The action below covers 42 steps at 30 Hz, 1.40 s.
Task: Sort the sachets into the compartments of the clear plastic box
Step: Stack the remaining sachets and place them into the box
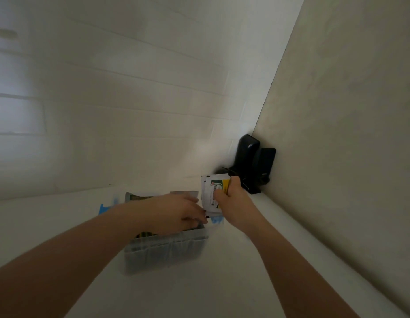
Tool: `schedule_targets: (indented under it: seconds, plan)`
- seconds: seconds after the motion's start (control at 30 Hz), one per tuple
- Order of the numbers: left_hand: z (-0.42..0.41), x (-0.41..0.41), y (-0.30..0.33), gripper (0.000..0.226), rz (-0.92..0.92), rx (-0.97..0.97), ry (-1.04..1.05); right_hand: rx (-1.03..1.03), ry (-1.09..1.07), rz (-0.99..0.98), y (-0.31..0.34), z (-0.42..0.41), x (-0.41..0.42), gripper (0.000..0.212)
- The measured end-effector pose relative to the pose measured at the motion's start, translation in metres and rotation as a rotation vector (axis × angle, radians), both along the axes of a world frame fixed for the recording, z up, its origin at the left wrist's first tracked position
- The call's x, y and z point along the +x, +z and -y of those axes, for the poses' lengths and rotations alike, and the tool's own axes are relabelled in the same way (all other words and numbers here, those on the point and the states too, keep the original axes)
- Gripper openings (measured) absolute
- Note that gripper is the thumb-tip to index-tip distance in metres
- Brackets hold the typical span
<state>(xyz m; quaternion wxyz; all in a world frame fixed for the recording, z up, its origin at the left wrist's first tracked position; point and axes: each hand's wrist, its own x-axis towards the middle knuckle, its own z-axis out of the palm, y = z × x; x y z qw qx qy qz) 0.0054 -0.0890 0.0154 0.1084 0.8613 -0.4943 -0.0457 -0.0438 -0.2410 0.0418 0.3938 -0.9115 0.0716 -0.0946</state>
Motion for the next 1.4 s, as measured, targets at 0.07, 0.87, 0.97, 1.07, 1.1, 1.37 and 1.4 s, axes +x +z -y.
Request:
schedule_targets:
  seconds: [0.07, 0.87, 0.97, 1.07, 1.1, 1.37, 1.4]
  plan:
    - [-0.002, 0.003, -0.003, 0.035, -0.032, 0.032, 0.022, -0.015, 0.003, -0.023, 0.002, 0.001, 0.001, 0.014]
    - [-0.014, 0.004, -0.015, 0.035, 0.090, -0.002, 0.043, -0.868, 0.314, -0.353, 0.007, -0.043, 0.014, 0.012]
    - [-0.015, 0.005, -0.016, 0.029, 0.088, -0.017, 0.062, -0.866, 0.289, -0.340, 0.005, -0.043, 0.017, 0.020]
    - [-0.018, 0.005, -0.016, 0.036, 0.084, 0.008, 0.048, -0.688, 0.251, -0.376, 0.010, -0.036, 0.018, 0.019]
    - [-0.018, 0.005, -0.016, 0.040, 0.077, 0.018, 0.051, -0.654, 0.233, -0.384, 0.011, -0.035, 0.017, 0.021]
    - [-0.016, -0.001, -0.013, 0.039, 0.024, 0.008, 0.104, -0.822, 0.288, -0.359, 0.002, -0.046, 0.020, 0.026]
    - [-0.016, -0.001, -0.013, 0.041, 0.020, -0.004, 0.121, -0.805, 0.287, -0.347, 0.004, -0.044, 0.018, 0.028]
